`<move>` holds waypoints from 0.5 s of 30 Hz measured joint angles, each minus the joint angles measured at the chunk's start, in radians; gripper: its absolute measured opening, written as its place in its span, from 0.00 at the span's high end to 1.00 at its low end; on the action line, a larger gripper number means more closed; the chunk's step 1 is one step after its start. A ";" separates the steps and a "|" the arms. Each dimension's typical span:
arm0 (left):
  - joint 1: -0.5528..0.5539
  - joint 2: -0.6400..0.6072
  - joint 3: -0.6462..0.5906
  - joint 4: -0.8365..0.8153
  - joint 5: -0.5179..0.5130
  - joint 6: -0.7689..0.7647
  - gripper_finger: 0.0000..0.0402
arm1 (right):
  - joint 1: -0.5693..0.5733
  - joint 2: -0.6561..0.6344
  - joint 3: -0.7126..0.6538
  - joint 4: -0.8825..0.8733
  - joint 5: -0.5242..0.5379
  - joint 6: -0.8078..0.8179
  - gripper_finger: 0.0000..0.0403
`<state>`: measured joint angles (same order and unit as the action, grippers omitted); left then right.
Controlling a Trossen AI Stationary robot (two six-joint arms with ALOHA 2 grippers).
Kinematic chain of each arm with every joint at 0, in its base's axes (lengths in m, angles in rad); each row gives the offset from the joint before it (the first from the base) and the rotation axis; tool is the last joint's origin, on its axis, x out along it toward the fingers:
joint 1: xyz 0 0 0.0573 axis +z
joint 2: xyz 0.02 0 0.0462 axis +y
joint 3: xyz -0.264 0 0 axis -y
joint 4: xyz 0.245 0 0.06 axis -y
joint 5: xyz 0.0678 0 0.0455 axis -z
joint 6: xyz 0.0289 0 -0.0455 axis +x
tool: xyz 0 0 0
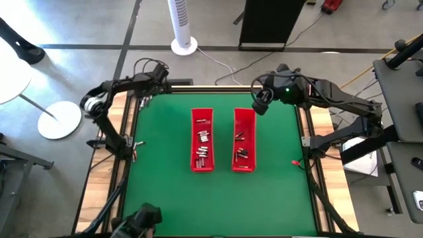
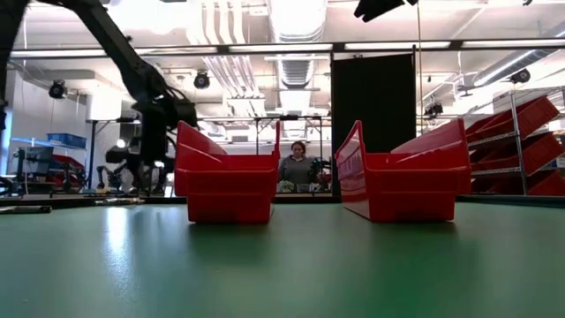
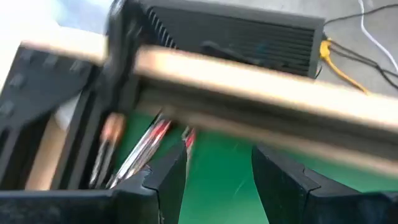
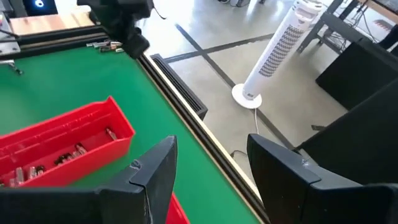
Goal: Sort batteries
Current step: Put the silver battery into the left red bin
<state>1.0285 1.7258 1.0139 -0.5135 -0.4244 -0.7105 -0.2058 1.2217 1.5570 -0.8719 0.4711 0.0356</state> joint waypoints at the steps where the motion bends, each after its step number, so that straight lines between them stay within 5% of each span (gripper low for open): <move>1: 0.000 0.026 0.023 0.004 -0.002 0.006 0.60 | 0.000 0.000 0.000 0.000 0.000 0.010 0.53; 10: 0.063 0.291 0.316 -0.378 0.005 -0.038 0.61 | 0.000 0.000 0.000 -0.007 0.000 0.077 0.53; 15: 0.088 0.327 0.408 -0.465 0.071 -0.021 0.61 | 0.000 0.000 -0.005 -0.011 0.001 0.082 0.53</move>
<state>1.1168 2.0532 1.4217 -0.9781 -0.3536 -0.7311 -0.2058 1.2213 1.5519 -0.8824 0.4717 0.1177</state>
